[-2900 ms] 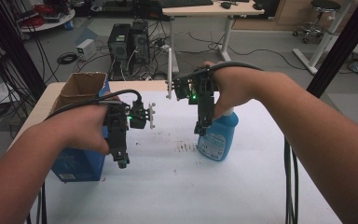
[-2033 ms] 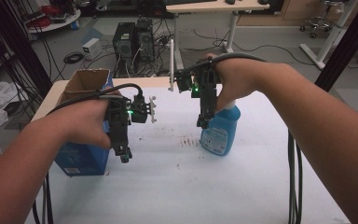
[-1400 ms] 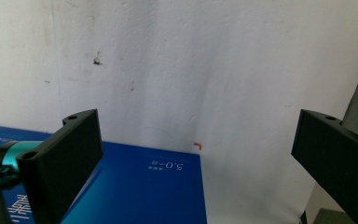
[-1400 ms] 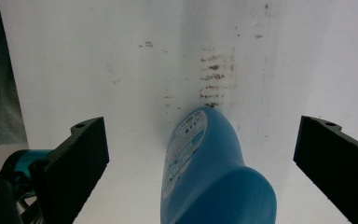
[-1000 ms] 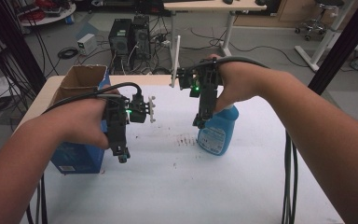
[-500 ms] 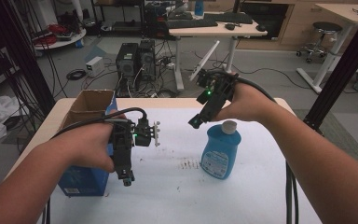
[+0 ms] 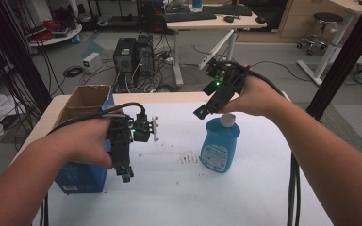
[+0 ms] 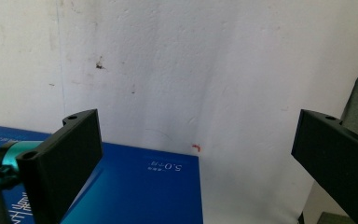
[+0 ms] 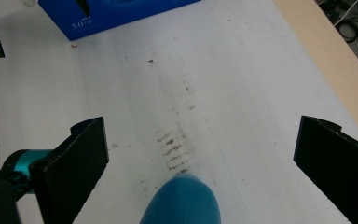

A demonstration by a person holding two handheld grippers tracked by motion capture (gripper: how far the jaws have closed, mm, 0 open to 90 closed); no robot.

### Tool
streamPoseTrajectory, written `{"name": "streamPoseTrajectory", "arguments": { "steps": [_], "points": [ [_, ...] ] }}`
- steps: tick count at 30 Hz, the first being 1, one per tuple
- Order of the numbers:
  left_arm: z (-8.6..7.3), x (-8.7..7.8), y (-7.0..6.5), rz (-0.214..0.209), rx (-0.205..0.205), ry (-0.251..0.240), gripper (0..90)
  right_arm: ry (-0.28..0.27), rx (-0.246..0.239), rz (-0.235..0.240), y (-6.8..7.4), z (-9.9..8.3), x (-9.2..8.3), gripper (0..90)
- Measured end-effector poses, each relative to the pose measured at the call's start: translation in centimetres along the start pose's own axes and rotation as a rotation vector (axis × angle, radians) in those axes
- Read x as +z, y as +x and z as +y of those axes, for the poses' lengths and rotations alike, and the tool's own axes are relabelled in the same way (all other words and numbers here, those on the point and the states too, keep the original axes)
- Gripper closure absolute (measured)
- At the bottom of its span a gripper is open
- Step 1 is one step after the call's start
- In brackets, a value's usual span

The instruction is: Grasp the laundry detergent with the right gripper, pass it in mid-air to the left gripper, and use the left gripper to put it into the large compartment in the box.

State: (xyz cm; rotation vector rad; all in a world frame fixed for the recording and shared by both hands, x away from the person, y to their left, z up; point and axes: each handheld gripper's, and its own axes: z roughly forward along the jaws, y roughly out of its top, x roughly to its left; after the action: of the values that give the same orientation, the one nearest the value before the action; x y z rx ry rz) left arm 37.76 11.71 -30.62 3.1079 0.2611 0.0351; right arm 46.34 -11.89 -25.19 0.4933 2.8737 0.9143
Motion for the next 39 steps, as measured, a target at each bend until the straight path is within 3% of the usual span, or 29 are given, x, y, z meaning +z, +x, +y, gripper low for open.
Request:
{"name": "streamPoseTrajectory", "arguments": {
  "steps": [9,18,19,21,22,25,33,39],
  "points": [
    [0.5,-0.3,-0.3,0.008,-0.002,0.017,1.8,-0.17,0.068,-0.002,-0.3,-4.1,-3.6,2.1],
    [1.1,-0.5,-0.6,0.014,0.0,0.029,1.8,-0.245,0.114,-0.013,0.3,-8.6,-5.4,2.1],
    [1.2,-0.5,-0.7,0.014,0.001,0.03,1.8,-0.268,0.124,-0.009,0.6,-10.0,-5.6,2.1],
    [1.3,-0.5,-0.7,0.013,0.005,0.034,1.7,-0.271,0.128,-0.008,0.7,-10.4,-5.7,2.1],
    [1.4,-0.5,-0.7,0.015,0.006,0.036,1.7,-0.286,0.131,-0.011,1.0,-11.7,-5.7,2.1],
    [1.6,-0.4,-0.8,0.014,0.004,0.036,1.7,-0.303,0.142,-0.013,1.4,-13.2,-5.7,2.1],
    [1.8,-0.4,-1.0,0.014,0.007,0.038,1.7,-0.332,0.15,-0.006,2.0,-16.0,-5.3,2.0],
    [1.6,-0.4,-0.9,0.018,0.008,0.037,1.7,-0.354,0.15,-0.027,2.6,-18.2,-3.7,1.9]
  ]
}}
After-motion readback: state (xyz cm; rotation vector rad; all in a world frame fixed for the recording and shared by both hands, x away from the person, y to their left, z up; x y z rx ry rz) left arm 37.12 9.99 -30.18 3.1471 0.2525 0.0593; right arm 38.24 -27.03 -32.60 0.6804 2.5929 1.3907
